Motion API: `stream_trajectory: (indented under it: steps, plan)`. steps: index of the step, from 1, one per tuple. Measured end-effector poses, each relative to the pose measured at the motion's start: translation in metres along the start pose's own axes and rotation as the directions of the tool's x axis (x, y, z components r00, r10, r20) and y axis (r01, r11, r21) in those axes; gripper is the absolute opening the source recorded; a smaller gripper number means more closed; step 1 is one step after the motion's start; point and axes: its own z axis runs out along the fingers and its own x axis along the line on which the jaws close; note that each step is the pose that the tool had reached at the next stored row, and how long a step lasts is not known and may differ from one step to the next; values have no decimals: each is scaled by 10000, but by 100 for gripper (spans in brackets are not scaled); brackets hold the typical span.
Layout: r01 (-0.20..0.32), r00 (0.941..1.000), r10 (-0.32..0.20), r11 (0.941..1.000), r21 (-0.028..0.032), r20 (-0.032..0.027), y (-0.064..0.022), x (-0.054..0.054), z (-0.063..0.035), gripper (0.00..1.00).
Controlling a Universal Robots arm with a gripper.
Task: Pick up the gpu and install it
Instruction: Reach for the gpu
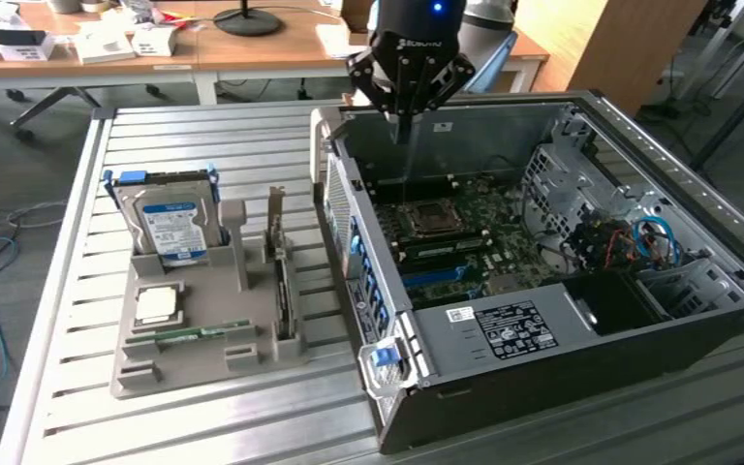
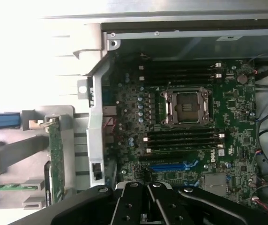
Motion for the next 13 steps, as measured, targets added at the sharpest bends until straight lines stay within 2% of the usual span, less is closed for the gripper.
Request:
stream_trajectory:
  steps: [5,13]
  plan:
    - [0,10000,0,10000,0,0,-11,149,-1,11]
    - [-5,10000,5,10000,-1,0,-34,444,-1,11]
